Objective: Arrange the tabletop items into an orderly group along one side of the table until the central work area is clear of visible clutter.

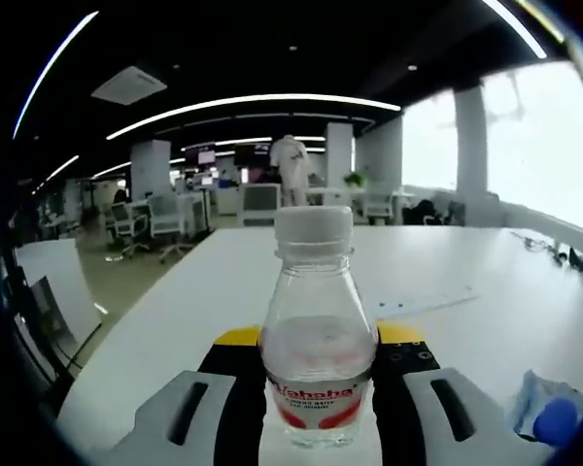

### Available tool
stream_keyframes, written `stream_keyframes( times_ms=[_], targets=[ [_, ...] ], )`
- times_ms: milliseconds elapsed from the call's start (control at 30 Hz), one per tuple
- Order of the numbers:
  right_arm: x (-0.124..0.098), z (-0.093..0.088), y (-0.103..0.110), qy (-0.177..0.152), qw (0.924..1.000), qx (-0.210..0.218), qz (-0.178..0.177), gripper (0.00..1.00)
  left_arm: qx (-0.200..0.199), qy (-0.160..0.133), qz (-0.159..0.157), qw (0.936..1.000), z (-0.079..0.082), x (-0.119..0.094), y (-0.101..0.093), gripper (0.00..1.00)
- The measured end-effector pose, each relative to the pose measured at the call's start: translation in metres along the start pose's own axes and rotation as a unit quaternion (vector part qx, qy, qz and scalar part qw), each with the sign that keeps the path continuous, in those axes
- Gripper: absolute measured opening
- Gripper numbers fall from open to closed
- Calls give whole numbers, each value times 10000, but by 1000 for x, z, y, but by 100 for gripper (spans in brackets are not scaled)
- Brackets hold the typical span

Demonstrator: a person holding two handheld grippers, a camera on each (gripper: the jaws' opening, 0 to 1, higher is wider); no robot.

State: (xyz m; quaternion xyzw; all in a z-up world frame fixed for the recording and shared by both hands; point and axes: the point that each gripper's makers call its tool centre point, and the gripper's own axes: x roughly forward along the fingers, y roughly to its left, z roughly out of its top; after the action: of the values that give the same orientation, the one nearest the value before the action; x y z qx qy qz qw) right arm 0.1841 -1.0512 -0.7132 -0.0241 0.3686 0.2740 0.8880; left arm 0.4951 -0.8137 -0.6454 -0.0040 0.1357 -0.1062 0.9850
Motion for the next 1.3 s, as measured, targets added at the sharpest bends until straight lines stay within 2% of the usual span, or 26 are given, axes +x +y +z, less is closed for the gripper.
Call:
stream_keyframes(
  times_ms=[167,400,433,467,733,900,1100,1300],
  targets=[
    [-1,-4,-1,78,10000,3,-39,95,24,89,33,10000,-7,6,6,40],
    [-2,-6,-2,94,9999,39,-75,95,82,197,96,9997,-19,-1,3,40],
    [-2,-7,-2,104,9999,40,-76,95,99,54,91,9999,-15,-2,2,40],
    [-2,-7,-2,100,9999,40,-85,95,67,184,102,9998,-19,0,5,40],
    [-2,-9,-2,116,9999,71,-89,94,378,209,92,9990,-25,4,5,40],
    [-2,-8,-2,94,9999,91,-84,94,268,181,162,9993,-25,0,6,41],
    [-1,-11,0,121,9998,120,-70,94,403,141,261,9987,-25,-6,3,41],
    [1,-10,0,122,9998,139,-46,94,613,171,166,9978,-26,-6,2,44]
  ],
)
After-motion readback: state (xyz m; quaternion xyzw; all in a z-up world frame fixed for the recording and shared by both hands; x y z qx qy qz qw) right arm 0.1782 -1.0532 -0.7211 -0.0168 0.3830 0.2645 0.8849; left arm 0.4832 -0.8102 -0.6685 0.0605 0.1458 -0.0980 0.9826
